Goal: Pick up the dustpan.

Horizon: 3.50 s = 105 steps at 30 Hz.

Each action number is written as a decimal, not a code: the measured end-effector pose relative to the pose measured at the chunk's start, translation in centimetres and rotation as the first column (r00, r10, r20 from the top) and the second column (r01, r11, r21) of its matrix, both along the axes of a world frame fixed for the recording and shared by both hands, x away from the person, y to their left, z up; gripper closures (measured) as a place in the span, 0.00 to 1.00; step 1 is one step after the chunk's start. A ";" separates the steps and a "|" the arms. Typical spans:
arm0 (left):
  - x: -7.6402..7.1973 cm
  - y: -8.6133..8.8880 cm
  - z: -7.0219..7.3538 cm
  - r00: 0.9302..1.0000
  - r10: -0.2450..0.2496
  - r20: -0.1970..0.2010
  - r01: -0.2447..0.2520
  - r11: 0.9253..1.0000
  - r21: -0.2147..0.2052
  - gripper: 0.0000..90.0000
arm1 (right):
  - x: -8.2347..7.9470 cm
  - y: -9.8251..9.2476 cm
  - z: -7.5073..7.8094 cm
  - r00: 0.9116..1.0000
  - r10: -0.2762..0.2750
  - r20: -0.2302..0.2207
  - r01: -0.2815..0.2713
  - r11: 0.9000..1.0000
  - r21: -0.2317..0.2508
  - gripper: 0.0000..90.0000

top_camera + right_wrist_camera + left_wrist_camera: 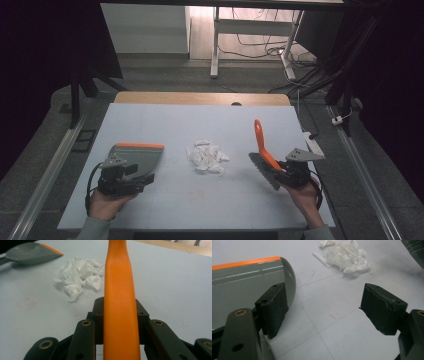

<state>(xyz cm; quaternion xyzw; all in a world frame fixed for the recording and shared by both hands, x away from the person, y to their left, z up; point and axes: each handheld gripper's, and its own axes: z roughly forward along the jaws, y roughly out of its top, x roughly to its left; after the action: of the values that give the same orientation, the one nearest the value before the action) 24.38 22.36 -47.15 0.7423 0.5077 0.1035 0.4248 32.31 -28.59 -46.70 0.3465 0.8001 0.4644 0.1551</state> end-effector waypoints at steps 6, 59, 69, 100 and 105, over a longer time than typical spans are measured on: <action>0.3 1.1 0.4 0.998 0.052 -0.031 -0.050 0.997 0.052 0.25 | 0.0 0.0 0.1 1.000 -0.006 0.005 0.006 1.000 -0.009 0.78; 1.7 3.8 -5.1 0.915 0.213 -0.343 -0.158 0.971 0.181 0.28 | 0.1 0.5 -0.6 1.000 -0.004 -0.012 0.003 0.999 -0.049 0.78; 1.9 3.9 -5.4 0.917 0.218 -0.335 -0.179 0.973 0.143 0.49 | 0.1 0.6 -0.7 1.000 -0.010 -0.011 0.009 0.999 -0.053 0.78; 1.9 5.4 -5.4 0.943 0.199 -0.267 -0.185 0.980 0.074 0.68 | 0.1 0.5 -0.6 1.000 -0.022 -0.013 0.022 0.999 -0.036 0.78; 2.0 6.1 -5.3 0.956 0.184 -0.229 -0.177 0.983 0.050 0.68 | 0.1 0.4 -0.3 0.999 -0.028 -0.016 0.028 1.000 -0.012 0.78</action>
<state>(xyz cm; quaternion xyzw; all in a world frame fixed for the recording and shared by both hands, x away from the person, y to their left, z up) 26.40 28.43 -52.42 0.7059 0.6180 0.0616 0.3406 32.43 -28.16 -46.99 0.3603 0.7993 0.4545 0.1573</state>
